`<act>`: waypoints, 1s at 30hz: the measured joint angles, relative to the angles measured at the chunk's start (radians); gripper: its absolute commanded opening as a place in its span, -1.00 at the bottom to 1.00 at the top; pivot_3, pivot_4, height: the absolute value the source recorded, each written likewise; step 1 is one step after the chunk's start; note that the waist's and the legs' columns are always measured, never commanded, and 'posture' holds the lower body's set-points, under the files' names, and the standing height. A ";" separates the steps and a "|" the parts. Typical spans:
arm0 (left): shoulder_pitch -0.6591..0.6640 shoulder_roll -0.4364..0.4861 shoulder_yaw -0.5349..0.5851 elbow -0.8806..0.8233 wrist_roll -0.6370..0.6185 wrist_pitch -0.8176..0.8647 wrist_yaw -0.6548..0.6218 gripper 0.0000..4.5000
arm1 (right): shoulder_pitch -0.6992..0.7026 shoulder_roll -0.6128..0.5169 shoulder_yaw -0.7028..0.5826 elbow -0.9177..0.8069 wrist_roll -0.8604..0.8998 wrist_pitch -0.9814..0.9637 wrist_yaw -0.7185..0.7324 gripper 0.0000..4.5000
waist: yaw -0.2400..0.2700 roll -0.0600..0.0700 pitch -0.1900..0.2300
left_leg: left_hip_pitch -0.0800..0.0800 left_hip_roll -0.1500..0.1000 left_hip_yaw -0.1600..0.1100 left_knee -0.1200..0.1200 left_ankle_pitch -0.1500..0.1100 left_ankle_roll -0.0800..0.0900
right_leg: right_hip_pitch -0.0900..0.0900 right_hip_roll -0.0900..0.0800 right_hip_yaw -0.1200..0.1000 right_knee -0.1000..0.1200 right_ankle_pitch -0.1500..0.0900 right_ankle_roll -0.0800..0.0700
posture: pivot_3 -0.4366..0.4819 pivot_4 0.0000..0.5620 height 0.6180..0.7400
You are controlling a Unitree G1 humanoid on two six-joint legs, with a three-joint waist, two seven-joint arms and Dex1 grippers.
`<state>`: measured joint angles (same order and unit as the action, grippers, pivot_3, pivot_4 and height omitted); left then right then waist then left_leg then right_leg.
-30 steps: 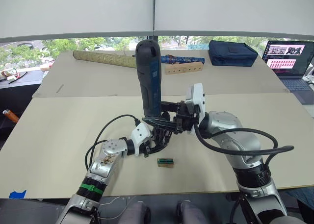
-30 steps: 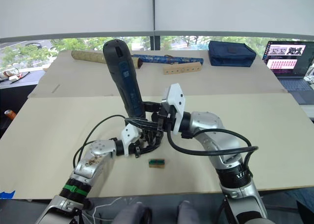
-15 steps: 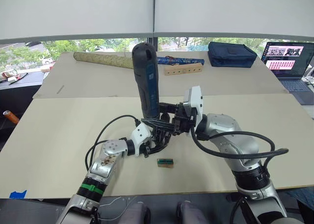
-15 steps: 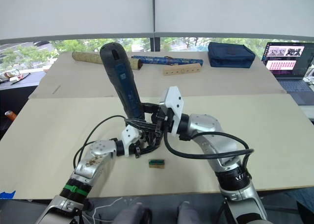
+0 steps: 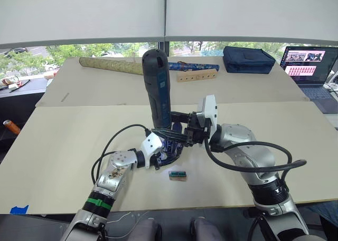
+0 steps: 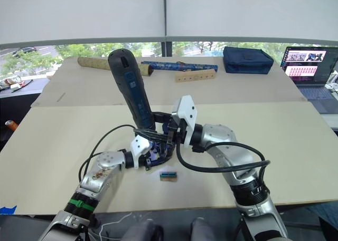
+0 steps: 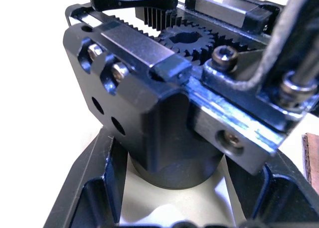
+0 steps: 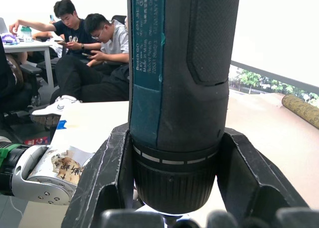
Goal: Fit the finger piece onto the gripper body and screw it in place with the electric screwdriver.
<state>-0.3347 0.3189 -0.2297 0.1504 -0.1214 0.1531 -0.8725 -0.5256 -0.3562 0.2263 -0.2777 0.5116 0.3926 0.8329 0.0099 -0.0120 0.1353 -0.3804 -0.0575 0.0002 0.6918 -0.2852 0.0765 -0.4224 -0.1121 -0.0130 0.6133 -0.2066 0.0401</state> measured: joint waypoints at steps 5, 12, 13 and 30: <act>0.000 0.000 0.000 0.000 0.000 0.000 0.000 0.03 | 0.000 0.000 -0.003 0.000 0.000 0.000 0.004 -0.15 | 0.000 0.000 0.000 | 0.000 0.000 0.000 0.000 0.000 0.000 | 0.000 0.000 0.000 0.000 0.000 0.000 | -0.05 -0.47 1.00; 0.000 0.000 0.000 0.000 -0.001 -0.002 0.000 0.03 | -0.001 0.002 -0.014 0.003 0.005 -0.010 0.027 -0.15 | 0.000 0.000 0.000 | -0.001 0.000 0.000 0.000 0.000 0.000 | -0.001 0.000 0.000 0.000 0.000 0.000 | -0.05 -0.47 1.00; 0.000 -0.001 0.000 0.000 -0.001 -0.002 0.000 0.03 | -0.001 0.002 -0.017 0.003 0.006 -0.010 0.031 -0.15 | 0.000 0.000 0.000 | -0.001 0.000 0.000 0.000 0.000 0.000 | -0.001 0.000 0.000 -0.001 0.000 0.000 | -0.05 -0.47 1.00; 0.006 -0.007 0.001 0.003 -0.002 -0.025 0.015 0.03 | -0.016 -0.005 -0.122 -0.018 0.121 -0.010 0.119 -0.15 | 0.002 0.000 0.001 | -0.008 0.000 0.000 0.001 0.000 0.000 | -0.003 -0.001 0.000 0.000 0.000 0.000 | -0.05 -0.47 1.00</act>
<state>-0.3289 0.3122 -0.2287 0.1532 -0.1235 0.1285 -0.8574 -0.5415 -0.3614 0.1044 -0.2958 0.6327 0.3828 0.9517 0.0117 -0.0118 0.1361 -0.3887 -0.0576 -0.0001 0.6926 -0.2851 0.0761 -0.4252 -0.1128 -0.0132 0.6130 -0.2066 0.0401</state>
